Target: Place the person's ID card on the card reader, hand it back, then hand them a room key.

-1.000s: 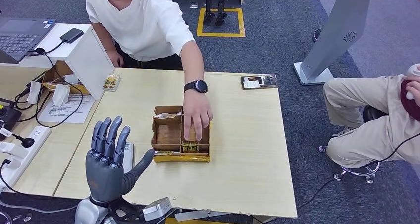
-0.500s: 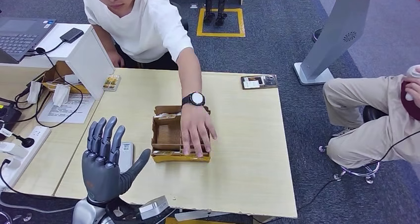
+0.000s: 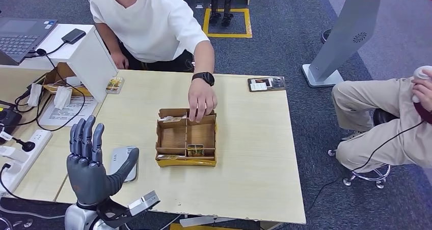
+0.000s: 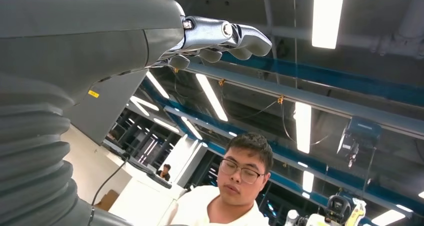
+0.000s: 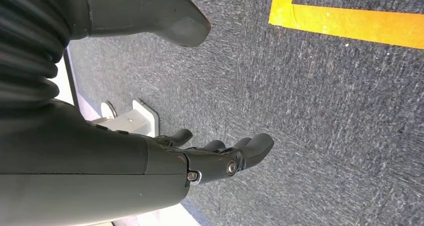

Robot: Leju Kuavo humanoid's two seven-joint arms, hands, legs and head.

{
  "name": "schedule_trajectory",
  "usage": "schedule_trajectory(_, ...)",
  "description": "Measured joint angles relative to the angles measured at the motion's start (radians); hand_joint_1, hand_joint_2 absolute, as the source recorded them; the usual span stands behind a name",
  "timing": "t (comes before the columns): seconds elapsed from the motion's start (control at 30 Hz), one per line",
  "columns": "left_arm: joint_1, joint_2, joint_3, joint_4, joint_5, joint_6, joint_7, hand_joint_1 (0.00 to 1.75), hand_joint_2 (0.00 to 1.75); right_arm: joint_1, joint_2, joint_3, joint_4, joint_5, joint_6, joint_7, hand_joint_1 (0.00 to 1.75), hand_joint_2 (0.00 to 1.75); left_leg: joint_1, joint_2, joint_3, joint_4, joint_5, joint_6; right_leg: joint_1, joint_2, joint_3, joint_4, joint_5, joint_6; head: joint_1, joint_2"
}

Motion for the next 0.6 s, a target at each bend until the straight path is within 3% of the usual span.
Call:
schedule_trajectory(0.37,-0.058,0.007,0.107,0.019,0.059,0.000,0.000,0.00,1.75,-0.022,0.000,0.024,0.000,0.008,-0.003,0.009,0.00,1.75,0.000,0.000,0.000,0.000,0.000,0.000,0.000,0.000,0.000,0.000,0.000,0.000,0.000,0.000)
schedule_trajectory(0.6,-0.074,0.010,0.134,0.025,0.060,0.000,0.000,0.00,1.75,-0.030,0.000,0.030,0.000,0.010,-0.003,0.009,0.00,1.75,0.000,0.000,0.000,0.000,0.000,0.000,0.000,0.000,0.000,0.000,0.000,0.000,0.000,0.000)
